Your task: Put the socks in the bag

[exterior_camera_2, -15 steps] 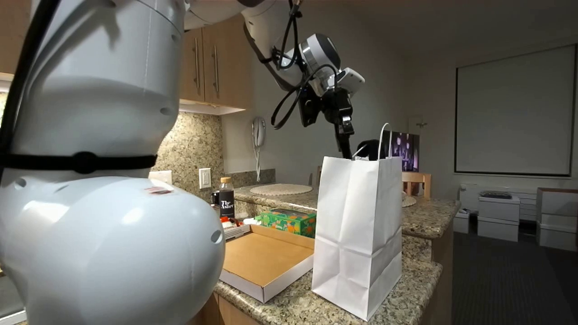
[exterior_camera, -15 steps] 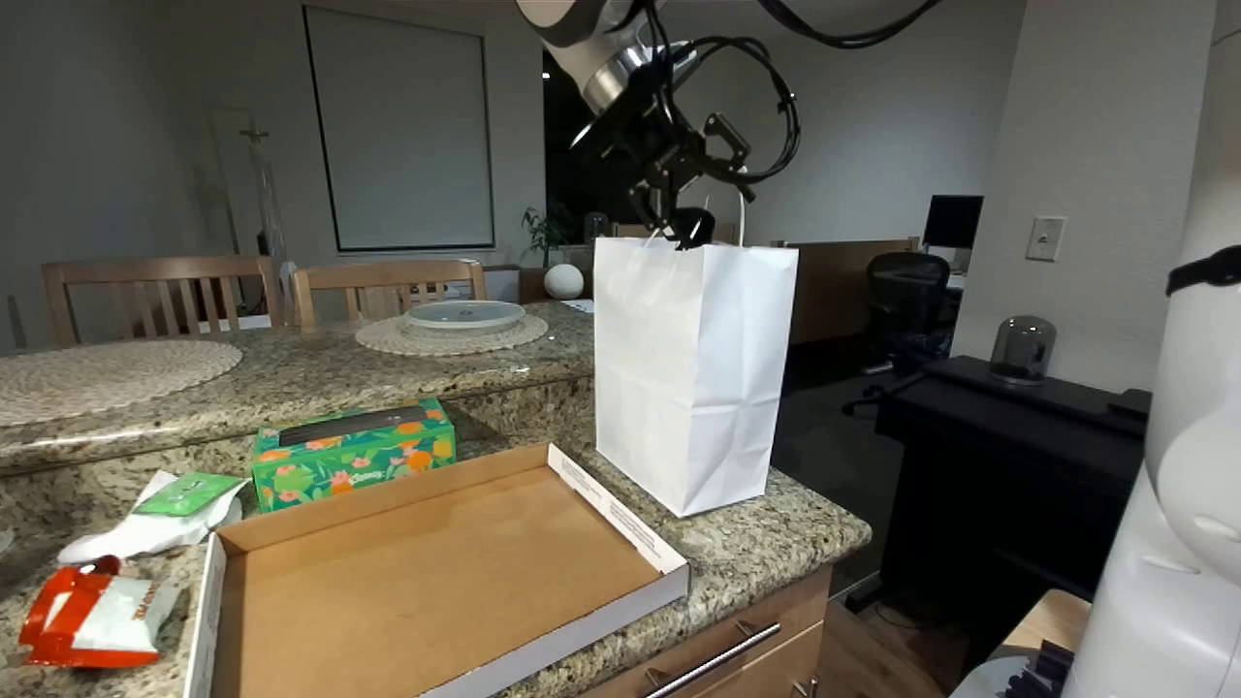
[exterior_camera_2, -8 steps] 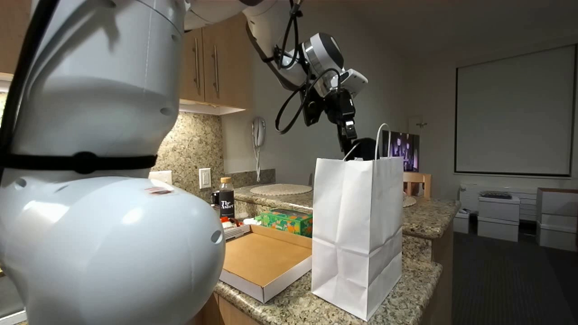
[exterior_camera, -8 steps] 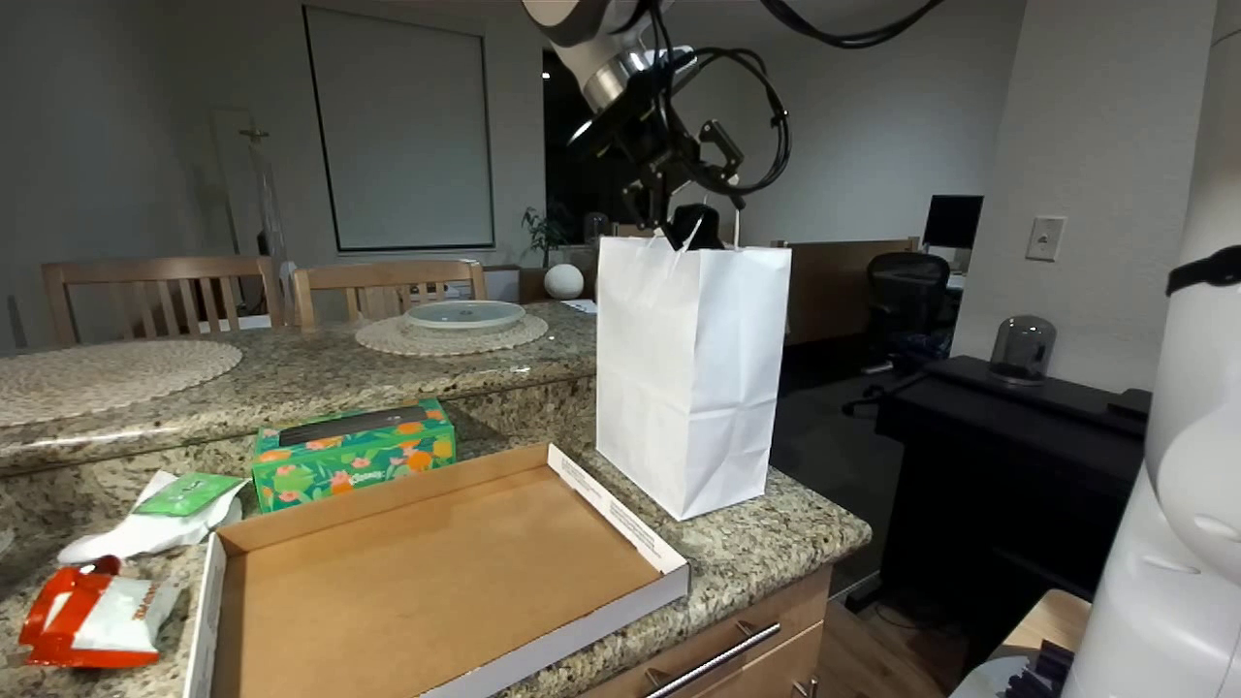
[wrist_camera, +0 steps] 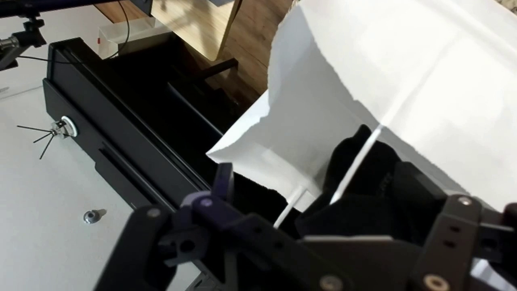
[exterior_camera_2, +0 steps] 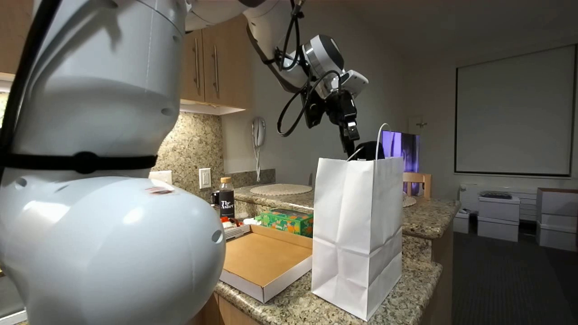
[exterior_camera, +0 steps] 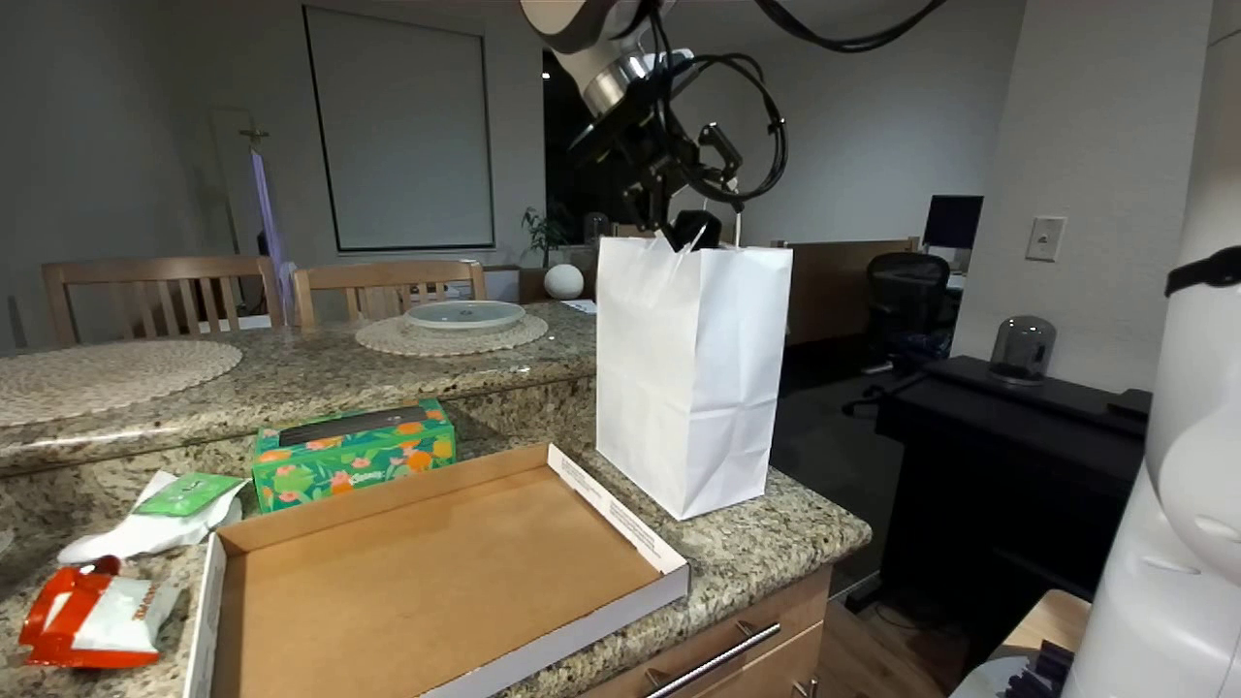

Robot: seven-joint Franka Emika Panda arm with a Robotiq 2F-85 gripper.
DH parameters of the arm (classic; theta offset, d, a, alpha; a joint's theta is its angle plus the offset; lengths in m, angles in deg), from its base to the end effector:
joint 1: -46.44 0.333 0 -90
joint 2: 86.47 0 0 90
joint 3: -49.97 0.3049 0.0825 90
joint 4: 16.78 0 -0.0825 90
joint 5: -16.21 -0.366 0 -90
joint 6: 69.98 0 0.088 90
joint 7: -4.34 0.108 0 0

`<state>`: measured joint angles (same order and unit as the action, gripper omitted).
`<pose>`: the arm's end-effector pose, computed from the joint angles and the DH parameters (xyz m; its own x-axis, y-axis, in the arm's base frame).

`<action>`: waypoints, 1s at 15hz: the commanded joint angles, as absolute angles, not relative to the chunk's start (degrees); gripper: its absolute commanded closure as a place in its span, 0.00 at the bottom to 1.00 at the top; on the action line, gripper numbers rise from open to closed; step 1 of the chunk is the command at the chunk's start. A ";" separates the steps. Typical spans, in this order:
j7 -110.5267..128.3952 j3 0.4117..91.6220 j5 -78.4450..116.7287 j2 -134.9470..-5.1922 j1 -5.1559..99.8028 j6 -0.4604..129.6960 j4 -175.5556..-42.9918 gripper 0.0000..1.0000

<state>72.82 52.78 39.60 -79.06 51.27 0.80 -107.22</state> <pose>0.5280 0.0169 0.5306 0.4948 -0.8450 0.2031 -0.7759 -0.3242 0.5412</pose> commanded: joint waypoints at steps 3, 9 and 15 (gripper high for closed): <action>78.53 53.05 44.89 -79.99 53.16 1.47 -109.29 0.00; 83.18 53.57 49.34 -80.36 54.45 1.35 -109.35 0.00; 87.15 53.73 51.03 -81.08 54.39 1.08 -109.18 0.00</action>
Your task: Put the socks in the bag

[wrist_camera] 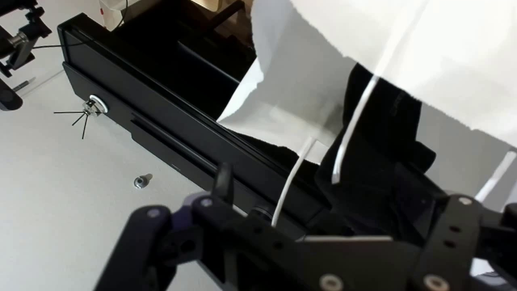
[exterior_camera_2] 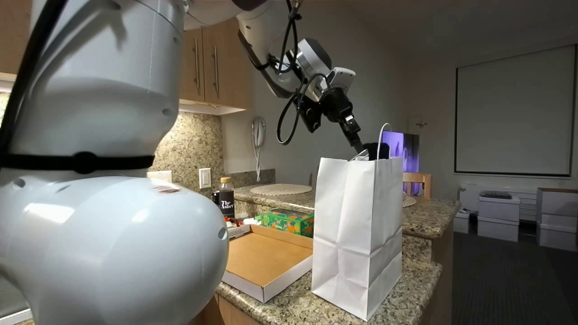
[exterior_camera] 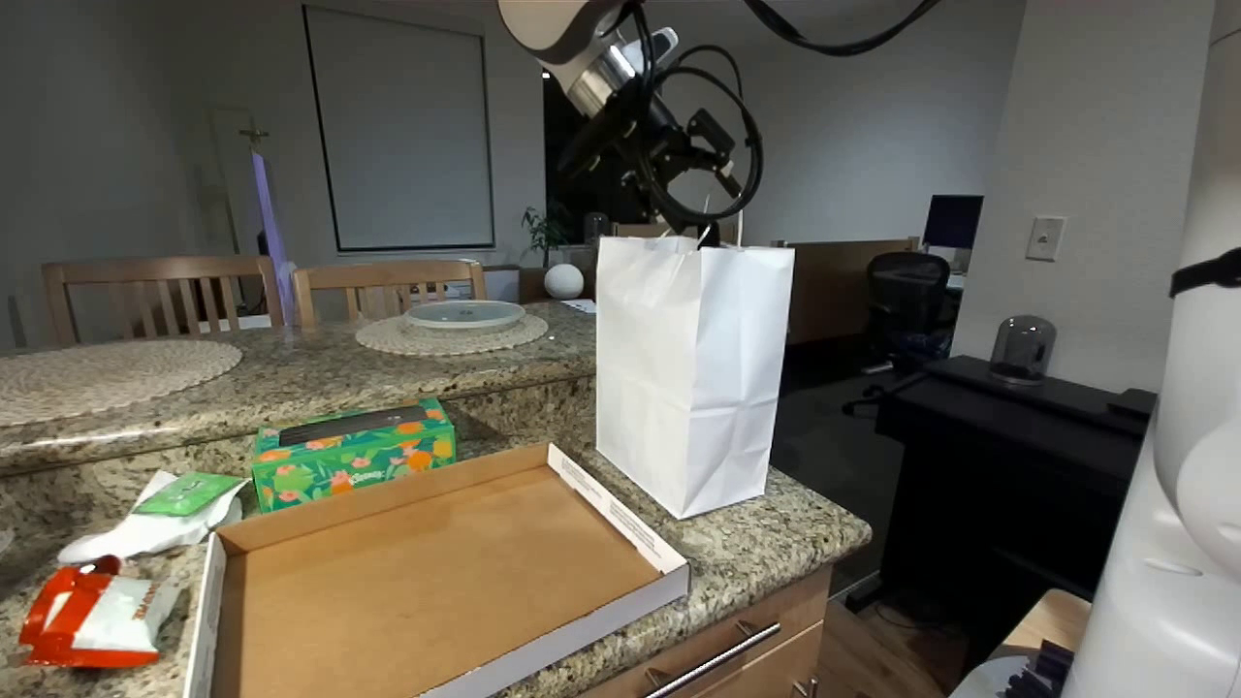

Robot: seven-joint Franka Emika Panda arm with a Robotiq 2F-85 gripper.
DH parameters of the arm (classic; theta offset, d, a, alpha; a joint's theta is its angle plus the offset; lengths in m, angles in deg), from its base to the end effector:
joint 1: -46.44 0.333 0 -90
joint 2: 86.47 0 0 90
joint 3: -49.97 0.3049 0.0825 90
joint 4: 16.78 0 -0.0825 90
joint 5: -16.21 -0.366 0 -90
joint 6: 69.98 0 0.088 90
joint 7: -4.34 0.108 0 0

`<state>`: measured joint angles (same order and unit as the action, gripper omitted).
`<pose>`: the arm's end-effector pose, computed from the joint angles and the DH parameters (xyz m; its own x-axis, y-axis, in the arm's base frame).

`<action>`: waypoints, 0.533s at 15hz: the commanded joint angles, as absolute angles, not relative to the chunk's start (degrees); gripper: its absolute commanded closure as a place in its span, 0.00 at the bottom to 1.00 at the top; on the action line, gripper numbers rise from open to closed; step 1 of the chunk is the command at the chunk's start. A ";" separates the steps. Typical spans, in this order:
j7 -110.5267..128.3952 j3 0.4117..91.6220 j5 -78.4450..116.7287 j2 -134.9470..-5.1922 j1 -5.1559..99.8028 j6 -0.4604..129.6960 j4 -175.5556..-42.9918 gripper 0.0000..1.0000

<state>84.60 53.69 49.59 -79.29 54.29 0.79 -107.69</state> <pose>0.5297 0.0329 0.5400 0.3947 -0.7945 0.4614 -0.8593 -0.1414 0.4915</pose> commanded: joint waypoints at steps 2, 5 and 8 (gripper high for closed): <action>87.98 53.71 51.36 -81.28 54.27 0.95 -109.09 0.00; 89.09 53.62 51.45 -81.88 54.09 0.85 -109.16 0.00; 90.21 53.55 51.42 -82.57 53.96 0.87 -109.16 0.00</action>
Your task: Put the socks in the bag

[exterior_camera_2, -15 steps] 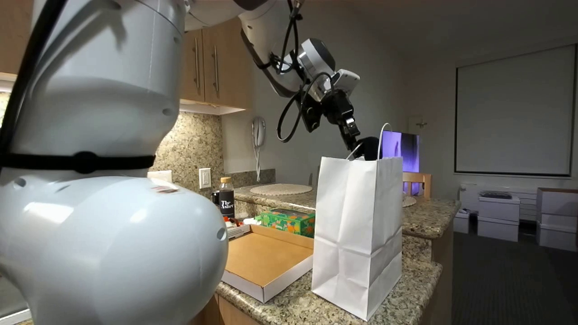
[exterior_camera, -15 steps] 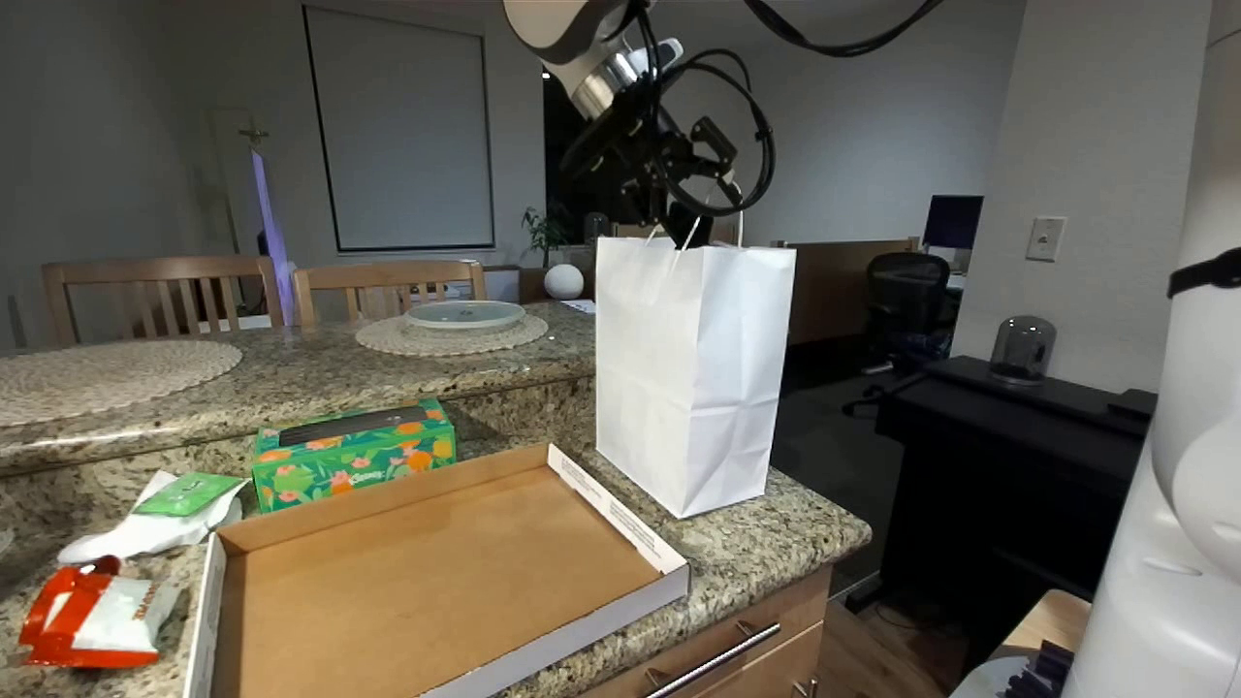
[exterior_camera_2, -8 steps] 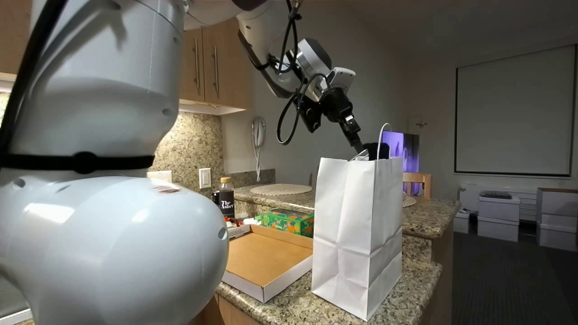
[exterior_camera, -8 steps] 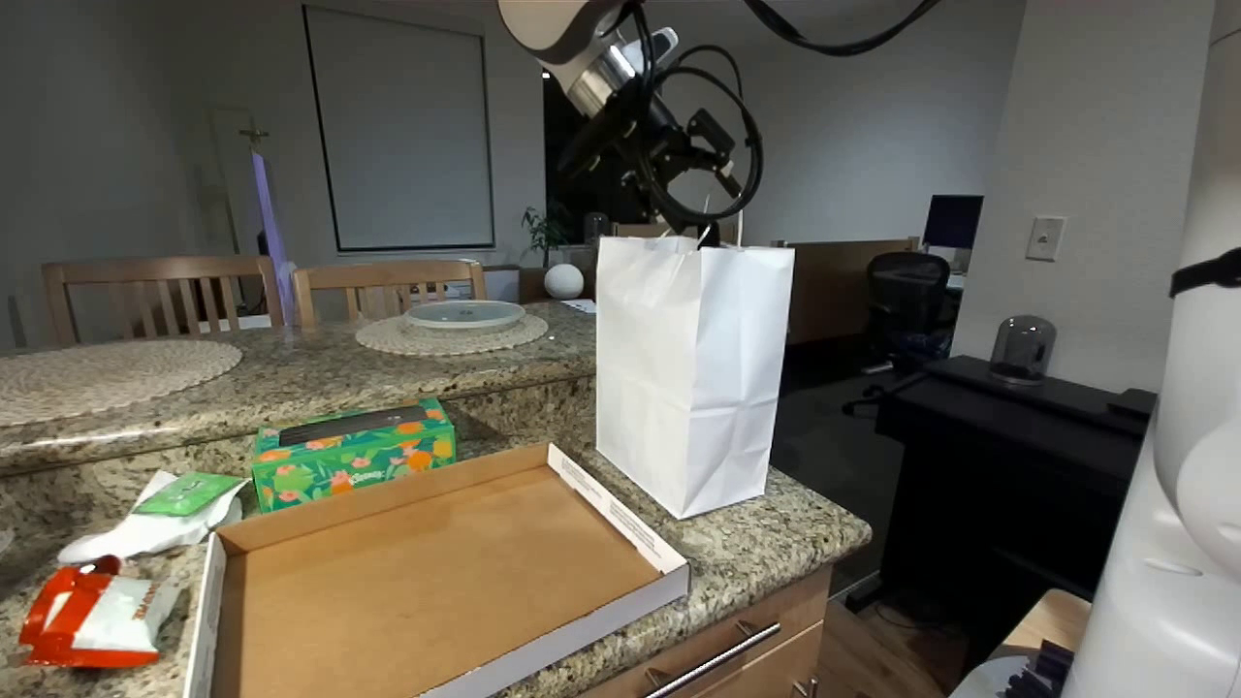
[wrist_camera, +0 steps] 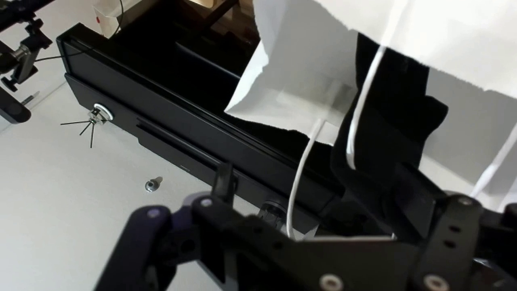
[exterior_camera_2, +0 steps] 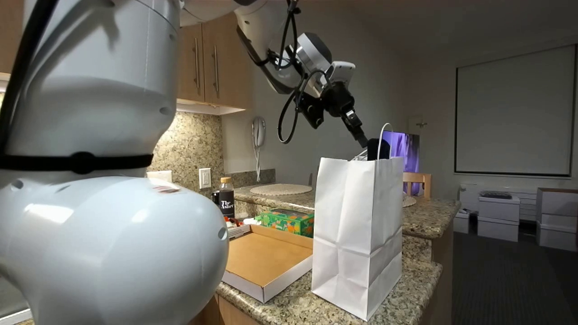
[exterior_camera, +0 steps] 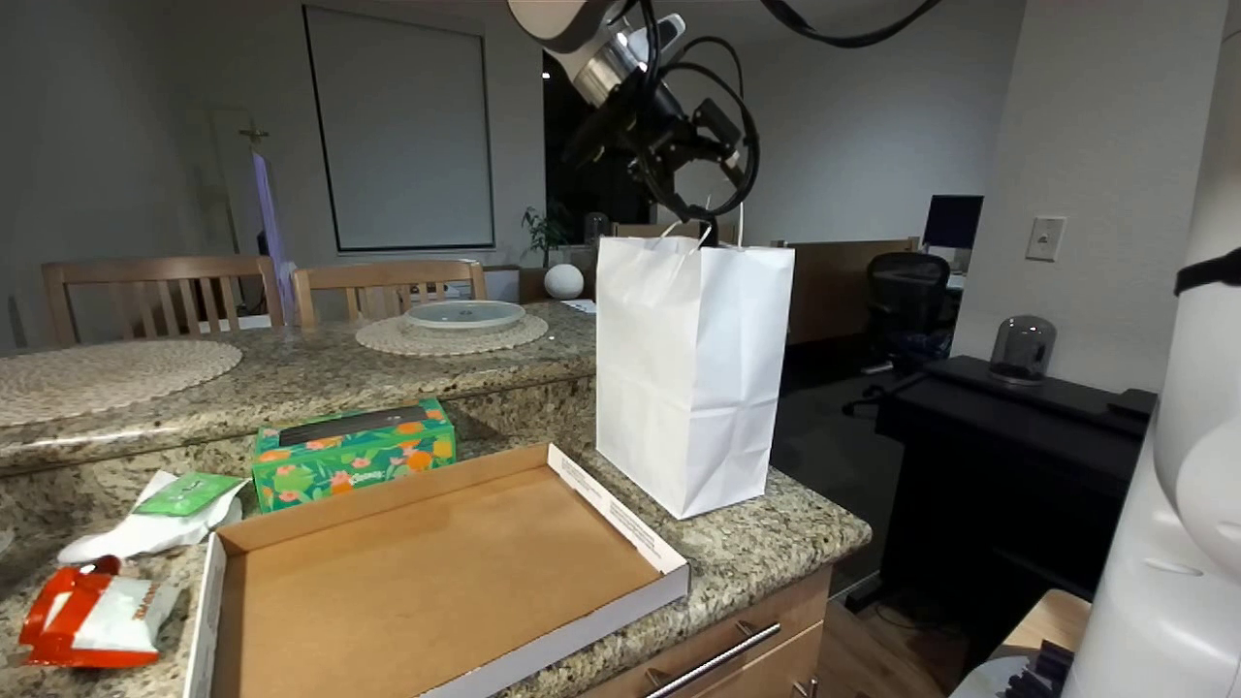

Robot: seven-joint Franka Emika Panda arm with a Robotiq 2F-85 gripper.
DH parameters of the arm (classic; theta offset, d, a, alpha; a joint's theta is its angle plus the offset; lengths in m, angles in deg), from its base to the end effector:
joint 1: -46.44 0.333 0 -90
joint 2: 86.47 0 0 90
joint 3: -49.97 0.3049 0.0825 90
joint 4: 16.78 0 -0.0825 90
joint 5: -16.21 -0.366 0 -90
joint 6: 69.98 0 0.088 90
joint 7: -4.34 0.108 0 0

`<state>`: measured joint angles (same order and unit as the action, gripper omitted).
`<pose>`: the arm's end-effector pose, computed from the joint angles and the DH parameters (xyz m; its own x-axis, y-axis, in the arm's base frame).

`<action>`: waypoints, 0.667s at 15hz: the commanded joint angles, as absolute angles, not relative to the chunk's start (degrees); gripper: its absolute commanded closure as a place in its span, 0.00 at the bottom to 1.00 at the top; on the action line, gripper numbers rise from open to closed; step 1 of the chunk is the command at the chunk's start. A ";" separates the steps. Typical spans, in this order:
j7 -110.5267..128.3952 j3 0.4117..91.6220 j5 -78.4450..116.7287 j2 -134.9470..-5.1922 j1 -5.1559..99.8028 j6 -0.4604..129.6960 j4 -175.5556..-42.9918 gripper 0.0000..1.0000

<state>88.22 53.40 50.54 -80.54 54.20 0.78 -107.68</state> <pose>0.5257 0.0272 0.5527 0.3235 -0.7965 0.5108 -0.8942 -0.0808 0.4404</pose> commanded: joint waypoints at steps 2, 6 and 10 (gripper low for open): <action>90.94 53.56 51.40 -83.04 53.89 0.79 -109.15 0.00; 91.72 53.66 51.23 -83.82 53.79 0.87 -109.16 0.00; 89.78 53.90 48.96 -85.97 53.51 3.62 -109.76 0.00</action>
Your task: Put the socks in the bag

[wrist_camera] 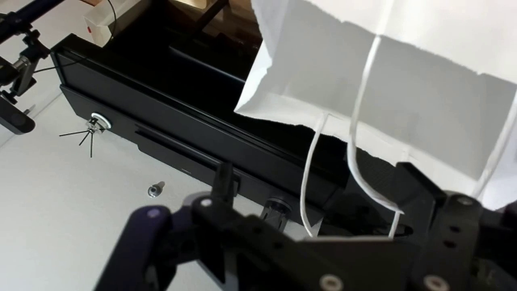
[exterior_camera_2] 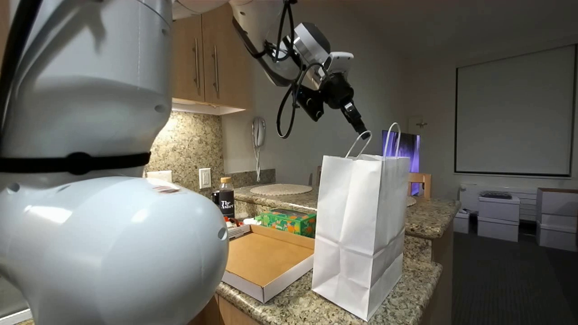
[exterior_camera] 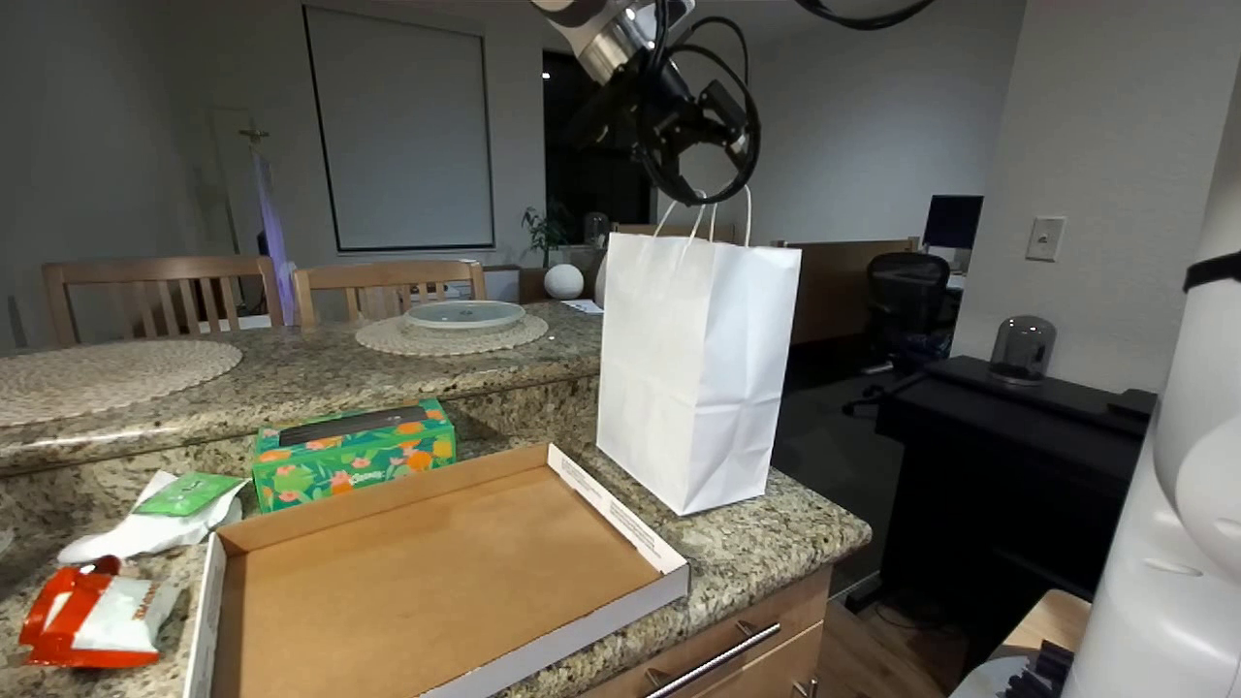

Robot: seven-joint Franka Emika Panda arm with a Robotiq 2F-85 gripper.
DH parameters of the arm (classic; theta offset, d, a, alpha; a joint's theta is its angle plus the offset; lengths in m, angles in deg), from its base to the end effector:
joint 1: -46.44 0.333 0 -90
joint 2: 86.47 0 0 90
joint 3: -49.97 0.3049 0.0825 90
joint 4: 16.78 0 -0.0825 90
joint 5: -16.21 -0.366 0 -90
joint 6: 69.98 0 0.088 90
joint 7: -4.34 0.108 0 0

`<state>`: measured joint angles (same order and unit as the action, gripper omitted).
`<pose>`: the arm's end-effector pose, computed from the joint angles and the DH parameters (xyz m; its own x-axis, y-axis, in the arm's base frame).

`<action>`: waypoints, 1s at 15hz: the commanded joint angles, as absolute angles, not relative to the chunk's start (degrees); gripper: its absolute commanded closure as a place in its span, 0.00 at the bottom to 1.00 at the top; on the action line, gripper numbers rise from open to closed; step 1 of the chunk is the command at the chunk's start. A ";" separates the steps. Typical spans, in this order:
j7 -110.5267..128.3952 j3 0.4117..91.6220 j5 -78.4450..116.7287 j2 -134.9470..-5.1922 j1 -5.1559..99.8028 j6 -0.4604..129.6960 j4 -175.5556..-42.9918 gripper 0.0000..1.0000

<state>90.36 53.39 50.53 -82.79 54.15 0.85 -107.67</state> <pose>0.5170 0.0255 0.5733 0.2684 -0.8021 0.5335 -0.9218 -0.0529 0.3842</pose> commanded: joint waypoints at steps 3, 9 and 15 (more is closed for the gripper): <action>85.20 53.88 43.47 -87.96 52.99 8.32 -110.38 0.00; 73.63 53.63 34.26 -92.20 52.36 15.99 -112.84 0.00; 61.05 56.46 31.65 -97.35 53.76 18.16 -115.55 0.00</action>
<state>67.04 54.84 33.94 -93.51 53.54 16.43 -112.34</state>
